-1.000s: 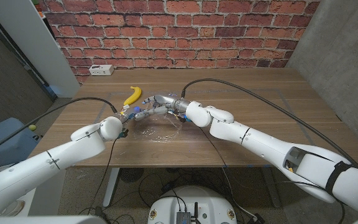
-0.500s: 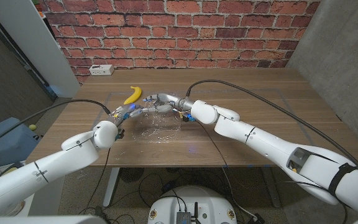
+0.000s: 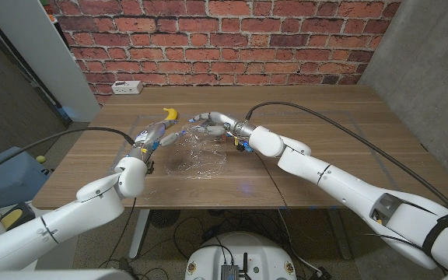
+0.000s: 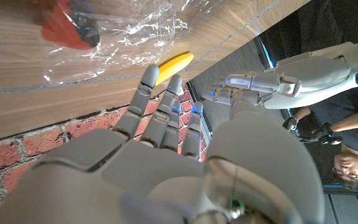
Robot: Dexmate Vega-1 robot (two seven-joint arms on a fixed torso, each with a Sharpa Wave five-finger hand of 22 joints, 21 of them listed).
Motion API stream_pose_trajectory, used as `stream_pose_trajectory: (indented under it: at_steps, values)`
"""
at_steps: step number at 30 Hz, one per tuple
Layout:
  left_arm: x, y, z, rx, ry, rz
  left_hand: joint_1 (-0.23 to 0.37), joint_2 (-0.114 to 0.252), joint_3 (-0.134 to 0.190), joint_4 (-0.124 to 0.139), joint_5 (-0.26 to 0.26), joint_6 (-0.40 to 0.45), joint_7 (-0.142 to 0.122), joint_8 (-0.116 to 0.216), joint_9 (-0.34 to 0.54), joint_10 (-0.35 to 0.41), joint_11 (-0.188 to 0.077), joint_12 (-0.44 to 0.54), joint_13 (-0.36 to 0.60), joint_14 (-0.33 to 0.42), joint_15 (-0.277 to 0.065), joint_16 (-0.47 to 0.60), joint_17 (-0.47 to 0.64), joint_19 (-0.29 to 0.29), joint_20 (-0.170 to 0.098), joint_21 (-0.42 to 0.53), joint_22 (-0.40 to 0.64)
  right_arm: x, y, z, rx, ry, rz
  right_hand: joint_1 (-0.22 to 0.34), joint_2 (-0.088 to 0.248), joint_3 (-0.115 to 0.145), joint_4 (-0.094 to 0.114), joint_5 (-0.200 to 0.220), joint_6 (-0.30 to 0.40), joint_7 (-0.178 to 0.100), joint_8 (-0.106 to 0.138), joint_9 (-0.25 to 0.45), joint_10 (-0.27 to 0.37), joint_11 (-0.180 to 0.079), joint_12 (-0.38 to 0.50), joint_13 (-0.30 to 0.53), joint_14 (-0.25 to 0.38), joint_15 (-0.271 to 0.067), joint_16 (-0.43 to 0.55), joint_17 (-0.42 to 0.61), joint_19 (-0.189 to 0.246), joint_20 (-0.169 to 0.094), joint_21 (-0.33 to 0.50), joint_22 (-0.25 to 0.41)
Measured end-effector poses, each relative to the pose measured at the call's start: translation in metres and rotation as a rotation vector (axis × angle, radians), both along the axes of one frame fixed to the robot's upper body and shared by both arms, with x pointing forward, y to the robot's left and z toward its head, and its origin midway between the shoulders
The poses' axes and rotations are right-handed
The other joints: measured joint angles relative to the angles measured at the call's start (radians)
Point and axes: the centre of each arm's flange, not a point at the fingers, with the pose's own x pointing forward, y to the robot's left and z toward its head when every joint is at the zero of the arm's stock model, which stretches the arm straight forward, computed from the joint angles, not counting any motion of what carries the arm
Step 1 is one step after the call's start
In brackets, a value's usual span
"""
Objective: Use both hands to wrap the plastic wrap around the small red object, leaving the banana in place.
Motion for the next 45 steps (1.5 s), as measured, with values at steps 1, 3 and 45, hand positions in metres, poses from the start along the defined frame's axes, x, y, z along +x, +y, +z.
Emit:
stream_pose_trajectory:
  at_steps: [1, 3, 45]
  values:
    - [0.0, 0.0, 0.001, 0.008, -0.006, 0.004, 0.002, -0.002, 0.0, 0.0, 0.0, -0.009, -0.003, 0.0, 0.0, -0.008, -0.001, 0.0, 0.0, -0.009, 0.001, 0.0, 0.0, -0.004, 0.001, 0.0, 0.0, -0.001, -0.003, 0.0, 0.001, -0.002, -0.001, -0.007, -0.007, -0.002, -0.002, -0.004, 0.0, 0.0, 0.0, 0.0, 0.0, 0.0, 0.0, 0.0, -0.013, 0.001, -0.005, 0.0, -0.007, 0.007, -0.006, 0.0]
    - [-0.001, 0.0, 0.002, 0.018, -0.014, 0.009, 0.011, -0.011, -0.008, -0.003, 0.0, -0.025, -0.012, 0.0, 0.0, -0.023, -0.005, 0.0, 0.0, -0.02, -0.002, -0.004, 0.004, -0.013, -0.002, -0.007, 0.0, -0.003, -0.007, -0.001, 0.003, -0.004, -0.002, -0.018, -0.018, -0.008, -0.008, -0.01, -0.001, -0.001, -0.007, 0.0, -0.003, -0.003, 0.0, 0.0, -0.039, 0.004, -0.013, 0.0, -0.028, 0.02, -0.019, 0.0]
    - [-0.015, -0.068, -0.012, 0.301, 0.247, 0.013, 0.068, -0.112, -0.079, 0.004, 0.032, -0.015, -0.07, 0.027, 0.0, -0.181, 0.005, 0.0, 0.0, -0.256, 0.062, -0.007, 0.004, -0.167, 0.007, -0.044, 0.0, -0.035, -0.106, -0.04, -0.168, 0.233, -0.313, 0.021, -0.053, 0.055, -0.145, 0.002, -0.151, -0.058, -0.038, 0.003, -0.263, -0.029, -0.031, 0.0, -0.431, 0.083, -0.063, -0.014, -0.255, 0.048, -0.228, 0.0]
